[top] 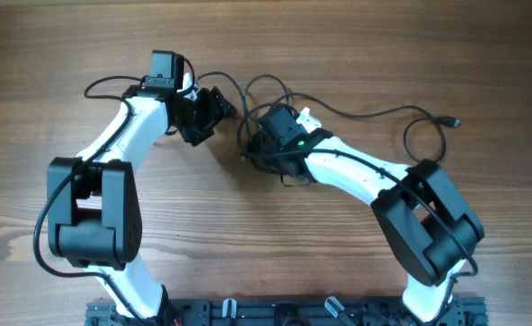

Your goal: Untangle cables

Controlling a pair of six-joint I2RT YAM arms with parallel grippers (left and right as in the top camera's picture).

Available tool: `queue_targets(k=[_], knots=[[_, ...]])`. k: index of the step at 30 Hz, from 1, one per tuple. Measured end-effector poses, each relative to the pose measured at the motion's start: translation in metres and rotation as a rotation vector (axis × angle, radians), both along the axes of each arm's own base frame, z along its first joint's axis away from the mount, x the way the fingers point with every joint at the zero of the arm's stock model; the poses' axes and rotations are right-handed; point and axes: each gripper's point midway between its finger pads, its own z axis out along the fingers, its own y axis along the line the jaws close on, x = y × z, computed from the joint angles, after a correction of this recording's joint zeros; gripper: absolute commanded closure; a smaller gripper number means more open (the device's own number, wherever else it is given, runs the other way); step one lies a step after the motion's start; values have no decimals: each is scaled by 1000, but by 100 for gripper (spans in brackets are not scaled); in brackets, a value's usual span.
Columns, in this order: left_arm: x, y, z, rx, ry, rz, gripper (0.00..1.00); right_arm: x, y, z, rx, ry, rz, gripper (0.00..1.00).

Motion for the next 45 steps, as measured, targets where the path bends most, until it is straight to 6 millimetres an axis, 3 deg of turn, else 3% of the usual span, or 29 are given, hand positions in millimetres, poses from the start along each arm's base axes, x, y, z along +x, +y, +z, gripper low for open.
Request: queue_targets(k=[2,5,7,16,35,41,45], knots=[[0,0,0,0,0,0,23,1,0,0,-1,-4,-3,85],[0,0,0,0,0,0,23,3,1,1,1,-12,-5,70],[0,0,0,0,0,0,23,9,3,2,3,-38,2,67],[0,0,0,0,0,0,23,24,6,4,22,-97,-11,73],[0,0,0,0,0,0,23,48,14,5,59,-194,-54,76],[0,0,0,0,0,0,23,43,9,3,-1,-163,4,77],[0,0,0,0,0,0,23,26,-10,3,-85,-15,69,76]])
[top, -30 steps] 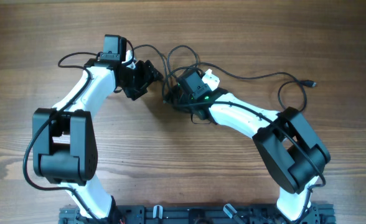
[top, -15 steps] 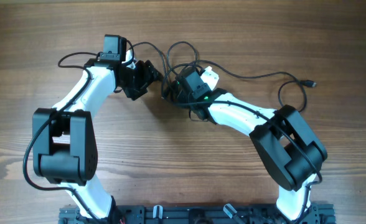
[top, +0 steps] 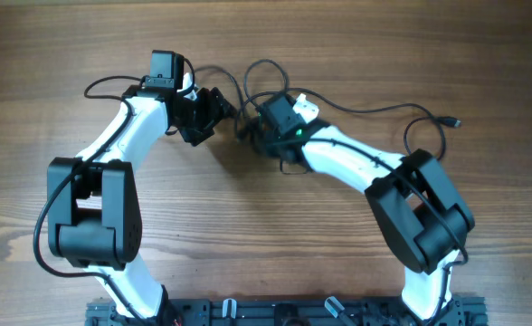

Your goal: Untangle cables

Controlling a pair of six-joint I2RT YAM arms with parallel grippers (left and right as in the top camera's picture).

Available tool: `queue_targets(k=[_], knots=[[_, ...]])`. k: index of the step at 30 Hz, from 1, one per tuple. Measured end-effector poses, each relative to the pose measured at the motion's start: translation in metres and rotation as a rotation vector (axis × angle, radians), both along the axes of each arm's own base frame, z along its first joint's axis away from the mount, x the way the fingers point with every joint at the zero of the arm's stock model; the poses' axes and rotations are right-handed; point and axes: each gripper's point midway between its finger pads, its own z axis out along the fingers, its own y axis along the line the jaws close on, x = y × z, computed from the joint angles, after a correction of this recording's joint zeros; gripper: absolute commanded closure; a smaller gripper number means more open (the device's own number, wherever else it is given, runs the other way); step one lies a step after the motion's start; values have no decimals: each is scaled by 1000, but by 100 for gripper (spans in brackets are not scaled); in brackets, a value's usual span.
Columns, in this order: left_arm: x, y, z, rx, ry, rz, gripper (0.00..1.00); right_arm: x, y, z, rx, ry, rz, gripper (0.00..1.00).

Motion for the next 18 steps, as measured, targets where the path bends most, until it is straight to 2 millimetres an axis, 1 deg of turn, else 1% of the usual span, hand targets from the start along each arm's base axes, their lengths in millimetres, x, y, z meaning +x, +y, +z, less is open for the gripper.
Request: queue_targets(k=[2,4,6,11,13,16,18], knots=[[0,0,0,0,0,0,23,-4,-13,-1,-29,63,14,76],[0,0,0,0,0,0,23,-6,-23,-2,-32,106,26,76],[0,0,0,0,0,0,23,-6,-23,-2,-14,123,55,76],[0,0,0,0,0,0,24,-8,-17,1,25,143,117,75],[0,0,0,0,0,0,23,-5,-13,10,43,125,129,75],[0,0,0,0,-1,0,23,5,-7,37,78,55,135,75],[0,0,0,0,0,0,23,9,-4,47,94,29,131,75]])
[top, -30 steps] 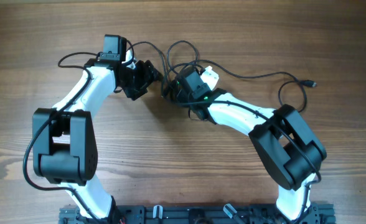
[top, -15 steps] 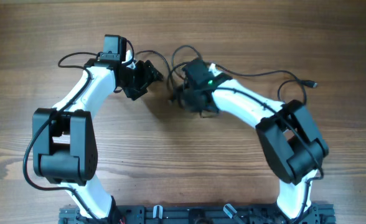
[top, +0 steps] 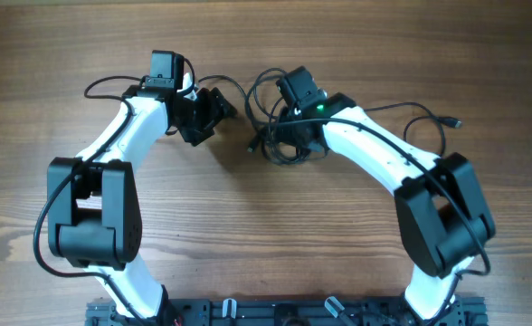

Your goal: Untangle cables

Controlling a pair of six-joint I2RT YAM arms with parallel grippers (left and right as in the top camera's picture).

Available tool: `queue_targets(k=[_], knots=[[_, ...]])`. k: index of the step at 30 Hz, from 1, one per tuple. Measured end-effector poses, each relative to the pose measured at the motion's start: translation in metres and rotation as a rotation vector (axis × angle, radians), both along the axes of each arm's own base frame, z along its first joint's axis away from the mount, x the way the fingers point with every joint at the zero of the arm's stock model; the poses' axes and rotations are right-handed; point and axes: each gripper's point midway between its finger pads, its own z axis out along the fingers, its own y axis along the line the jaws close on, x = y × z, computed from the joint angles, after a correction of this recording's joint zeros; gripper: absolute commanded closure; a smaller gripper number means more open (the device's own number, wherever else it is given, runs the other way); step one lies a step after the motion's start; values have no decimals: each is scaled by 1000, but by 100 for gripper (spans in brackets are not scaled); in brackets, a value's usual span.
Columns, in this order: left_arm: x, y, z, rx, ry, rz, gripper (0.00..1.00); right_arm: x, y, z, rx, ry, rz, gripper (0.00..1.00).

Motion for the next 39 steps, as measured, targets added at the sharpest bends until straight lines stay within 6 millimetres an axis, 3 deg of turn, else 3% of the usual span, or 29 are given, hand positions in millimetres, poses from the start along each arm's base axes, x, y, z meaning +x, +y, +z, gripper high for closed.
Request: queue_targets(k=[10,16,19,21,27,29,32,39], knots=[[0,0,0,0,0,0,23,22,7,11,43,-105,-38,80],[0,0,0,0,0,0,23,27,-4,7,-23,-149,-36,82],[0,0,0,0,0,0,23,33,-4,10,-37,-184,-6,86],[0,0,0,0,0,0,23,37,-1,13,-37,-208,17,95],[0,0,0,0,0,0,23,39,0,8,-75,-232,106,90],[0,0,0,0,0,0,23,36,0,-10,-111,-209,171,89],[0,0,0,0,0,0,23,34,4,-20,-109,-195,209,85],[0,0,0,0,0,0,23,36,9,-25,-104,-207,261,84]])
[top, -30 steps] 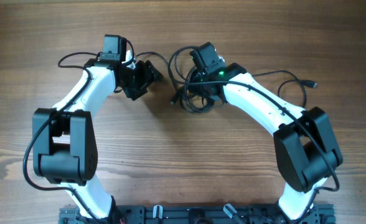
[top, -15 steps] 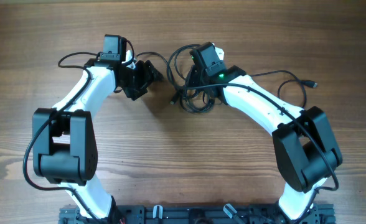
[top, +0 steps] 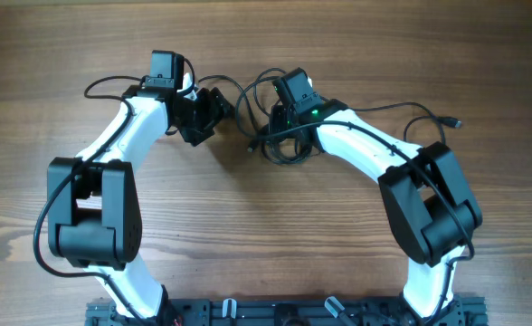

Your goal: Untangle cables

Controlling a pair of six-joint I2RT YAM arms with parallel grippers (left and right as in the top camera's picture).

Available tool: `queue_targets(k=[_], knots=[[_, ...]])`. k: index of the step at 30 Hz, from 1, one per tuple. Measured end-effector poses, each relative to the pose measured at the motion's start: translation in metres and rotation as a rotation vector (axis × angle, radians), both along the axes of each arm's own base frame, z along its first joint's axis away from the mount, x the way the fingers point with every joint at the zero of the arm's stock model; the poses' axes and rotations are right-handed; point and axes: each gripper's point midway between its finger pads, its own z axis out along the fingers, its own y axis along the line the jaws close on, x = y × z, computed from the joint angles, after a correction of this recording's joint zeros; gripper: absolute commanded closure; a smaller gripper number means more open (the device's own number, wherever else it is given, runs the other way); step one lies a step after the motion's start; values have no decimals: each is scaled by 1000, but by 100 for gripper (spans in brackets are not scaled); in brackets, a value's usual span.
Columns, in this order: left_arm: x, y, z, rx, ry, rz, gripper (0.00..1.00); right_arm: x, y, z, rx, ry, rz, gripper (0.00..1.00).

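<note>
Only the overhead view shows this moment. A knot of thin black cables [top: 282, 150] lies on the wooden table [top: 266, 254] at the centre back. My left gripper [top: 219, 106] sits just left of it, its fingers close together on a black cable that arcs off to the right. My right gripper [top: 273, 122] points down into the knot and is mostly hidden under its own wrist, so its jaws do not show. One strand runs right to a small plug [top: 452, 121].
A loose loop [top: 422, 134] of the strand curls near the right arm's elbow. The left arm's own lead [top: 103, 84] loops at the back left. The black base rail [top: 284, 312] runs along the front edge.
My right wrist has shifted slightly left and turned. The loop of cable between the two grippers now arcs wider. My left gripper has not moved.
My right gripper first sat low in the knot at centre. Then it was closer to my left gripper. Later it was further back and right, the knot lying beneath it. Now it has edged left again. My left gripper stayed put throughout.
</note>
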Motion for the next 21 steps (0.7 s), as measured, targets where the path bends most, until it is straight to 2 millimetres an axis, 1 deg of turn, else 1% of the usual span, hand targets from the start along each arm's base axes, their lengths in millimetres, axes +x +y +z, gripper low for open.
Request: queue_targets(k=[3,8,10,14,18,21], knots=[[0,0,0,0,0,0,23,-1,0,-4,-18,1,33,88],[0,0,0,0,0,0,23,-2,1,-7,-29,1,69,87],[0,0,0,0,0,0,23,-5,3,-7,-22,10,91,82],[0,0,0,0,0,0,23,-9,6,-8,-12,25,121,76],[0,0,0,0,0,0,23,-20,9,-12,6,71,149,74],[0,0,0,0,0,0,23,-27,16,-12,45,104,174,73]])
